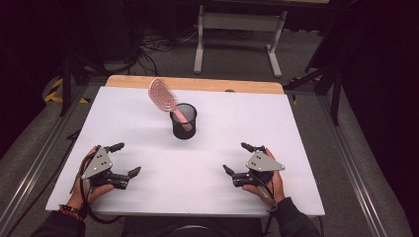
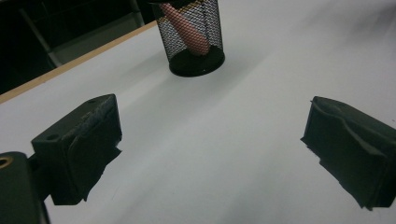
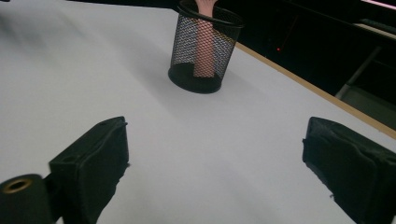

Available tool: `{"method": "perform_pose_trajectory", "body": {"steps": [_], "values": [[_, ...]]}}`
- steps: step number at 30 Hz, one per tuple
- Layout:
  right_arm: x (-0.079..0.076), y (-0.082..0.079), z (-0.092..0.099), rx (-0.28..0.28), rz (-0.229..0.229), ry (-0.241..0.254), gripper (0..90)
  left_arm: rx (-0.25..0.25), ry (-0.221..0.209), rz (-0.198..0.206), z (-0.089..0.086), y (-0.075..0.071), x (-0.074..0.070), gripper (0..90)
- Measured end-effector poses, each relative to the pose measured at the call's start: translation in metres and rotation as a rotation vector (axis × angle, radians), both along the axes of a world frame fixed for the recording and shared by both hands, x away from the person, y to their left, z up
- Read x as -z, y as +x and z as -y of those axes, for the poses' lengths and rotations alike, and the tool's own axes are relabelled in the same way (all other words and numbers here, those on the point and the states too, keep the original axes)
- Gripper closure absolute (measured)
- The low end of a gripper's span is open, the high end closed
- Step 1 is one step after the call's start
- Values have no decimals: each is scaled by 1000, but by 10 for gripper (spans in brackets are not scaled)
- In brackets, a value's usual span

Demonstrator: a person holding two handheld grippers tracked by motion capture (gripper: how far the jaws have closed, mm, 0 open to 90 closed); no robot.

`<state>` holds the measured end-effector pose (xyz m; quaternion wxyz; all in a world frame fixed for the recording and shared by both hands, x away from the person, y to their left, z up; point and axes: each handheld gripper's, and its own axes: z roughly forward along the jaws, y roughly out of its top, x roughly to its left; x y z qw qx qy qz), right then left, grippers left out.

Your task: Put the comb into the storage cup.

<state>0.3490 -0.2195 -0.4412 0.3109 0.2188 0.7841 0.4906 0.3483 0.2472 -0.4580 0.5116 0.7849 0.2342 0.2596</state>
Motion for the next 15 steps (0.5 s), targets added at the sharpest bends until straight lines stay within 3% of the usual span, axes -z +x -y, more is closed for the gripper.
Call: {"method": "perform_pose_trajectory", "body": {"steps": [12,15], "values": [[-2,-2,3,0,5,3,50,16,23,-8,5,1,2,49],[-3,-2,2,3,9,5,44,24,10,-6,6,0,2,49]]}}
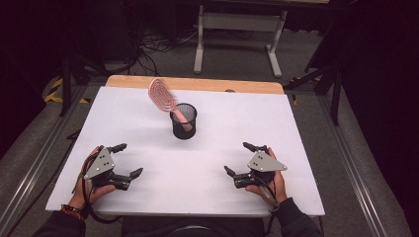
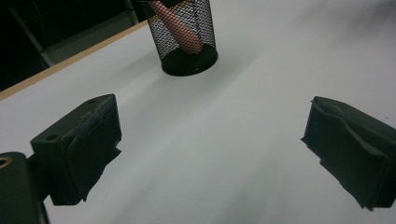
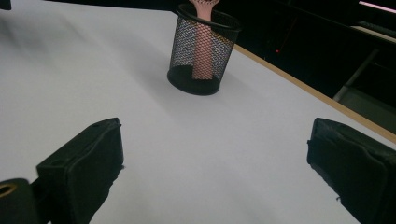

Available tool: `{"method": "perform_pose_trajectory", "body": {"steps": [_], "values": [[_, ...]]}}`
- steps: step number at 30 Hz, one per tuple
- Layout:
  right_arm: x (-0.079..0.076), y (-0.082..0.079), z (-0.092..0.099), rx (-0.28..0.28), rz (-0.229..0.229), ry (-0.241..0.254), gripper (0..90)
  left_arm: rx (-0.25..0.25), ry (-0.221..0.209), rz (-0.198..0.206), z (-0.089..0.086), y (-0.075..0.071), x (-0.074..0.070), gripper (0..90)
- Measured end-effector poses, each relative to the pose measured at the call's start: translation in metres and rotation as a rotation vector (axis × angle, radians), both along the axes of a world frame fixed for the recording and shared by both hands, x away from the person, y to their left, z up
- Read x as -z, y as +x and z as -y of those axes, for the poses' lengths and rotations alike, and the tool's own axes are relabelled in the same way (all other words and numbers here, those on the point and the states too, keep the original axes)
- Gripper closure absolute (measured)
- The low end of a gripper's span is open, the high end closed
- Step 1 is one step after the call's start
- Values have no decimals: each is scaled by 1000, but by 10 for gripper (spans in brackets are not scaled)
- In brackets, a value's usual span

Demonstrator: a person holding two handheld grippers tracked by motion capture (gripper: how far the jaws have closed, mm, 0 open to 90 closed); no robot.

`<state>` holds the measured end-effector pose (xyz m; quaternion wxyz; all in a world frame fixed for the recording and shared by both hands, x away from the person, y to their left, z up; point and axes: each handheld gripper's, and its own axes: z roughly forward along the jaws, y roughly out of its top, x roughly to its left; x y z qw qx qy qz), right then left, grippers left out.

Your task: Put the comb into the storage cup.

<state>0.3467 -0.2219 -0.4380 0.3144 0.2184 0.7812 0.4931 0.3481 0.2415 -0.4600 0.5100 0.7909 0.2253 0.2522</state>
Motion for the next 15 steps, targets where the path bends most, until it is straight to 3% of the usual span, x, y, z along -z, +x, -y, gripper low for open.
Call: {"method": "perform_pose_trajectory", "body": {"steps": [7,15], "values": [[1,-2,-3,3,14,6,52,15,7,5,2,-2,1,49],[5,0,-3,-5,-4,3,56,16,9,-3,3,0,1,50]]}}
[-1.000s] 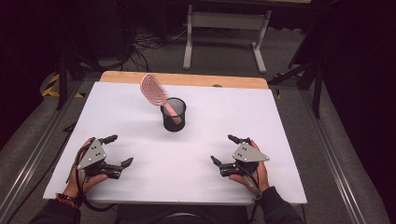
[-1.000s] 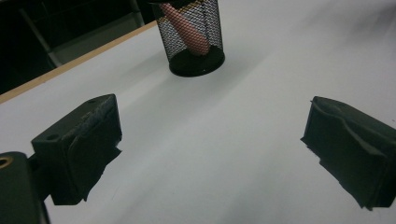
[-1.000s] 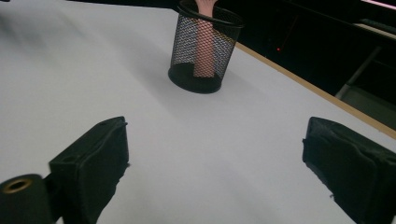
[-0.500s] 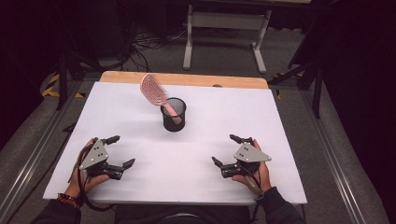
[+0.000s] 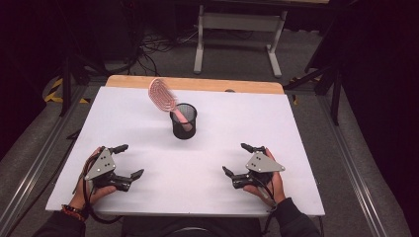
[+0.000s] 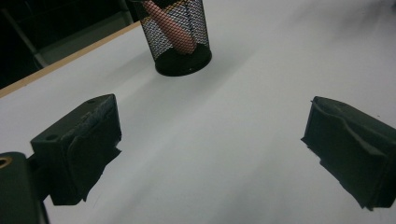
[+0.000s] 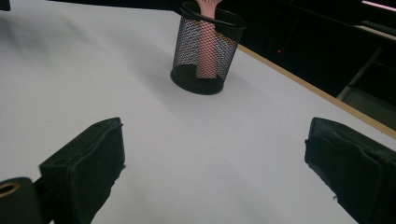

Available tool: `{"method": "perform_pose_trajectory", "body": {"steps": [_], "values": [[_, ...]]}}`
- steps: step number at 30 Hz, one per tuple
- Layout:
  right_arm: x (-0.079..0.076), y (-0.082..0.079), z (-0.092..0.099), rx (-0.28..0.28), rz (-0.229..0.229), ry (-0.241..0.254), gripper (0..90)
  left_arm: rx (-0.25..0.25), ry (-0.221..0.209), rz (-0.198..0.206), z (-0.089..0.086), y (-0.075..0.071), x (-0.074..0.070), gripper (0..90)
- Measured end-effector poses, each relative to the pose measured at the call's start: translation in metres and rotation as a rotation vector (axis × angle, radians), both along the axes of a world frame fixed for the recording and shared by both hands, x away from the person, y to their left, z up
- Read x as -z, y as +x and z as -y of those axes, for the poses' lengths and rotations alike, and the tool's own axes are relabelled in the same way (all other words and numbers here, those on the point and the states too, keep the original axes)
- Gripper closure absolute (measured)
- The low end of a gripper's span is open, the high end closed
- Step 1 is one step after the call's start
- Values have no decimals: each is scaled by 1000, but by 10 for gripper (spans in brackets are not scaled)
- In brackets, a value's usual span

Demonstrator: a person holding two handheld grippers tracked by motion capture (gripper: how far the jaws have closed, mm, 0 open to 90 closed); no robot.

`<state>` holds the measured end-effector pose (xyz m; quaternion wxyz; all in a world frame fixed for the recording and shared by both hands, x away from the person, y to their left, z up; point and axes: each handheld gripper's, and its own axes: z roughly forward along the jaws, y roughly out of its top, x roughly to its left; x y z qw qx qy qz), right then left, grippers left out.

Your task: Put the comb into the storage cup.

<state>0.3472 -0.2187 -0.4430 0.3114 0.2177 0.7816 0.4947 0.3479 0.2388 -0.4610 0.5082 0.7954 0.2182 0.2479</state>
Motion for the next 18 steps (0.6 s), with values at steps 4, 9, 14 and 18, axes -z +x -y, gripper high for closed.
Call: {"method": "perform_pose_trajectory", "body": {"steps": [4,9,14,18], "values": [[1,1,2,6,-6,8,58,3,3,-1,1,0,0,51],[1,1,5,8,-7,4,60,9,10,-1,3,2,0,51],[0,1,5,3,-5,0,67,14,10,-6,4,2,1,52],[0,1,5,2,-4,7,67,8,6,-2,4,2,0,52]]}}
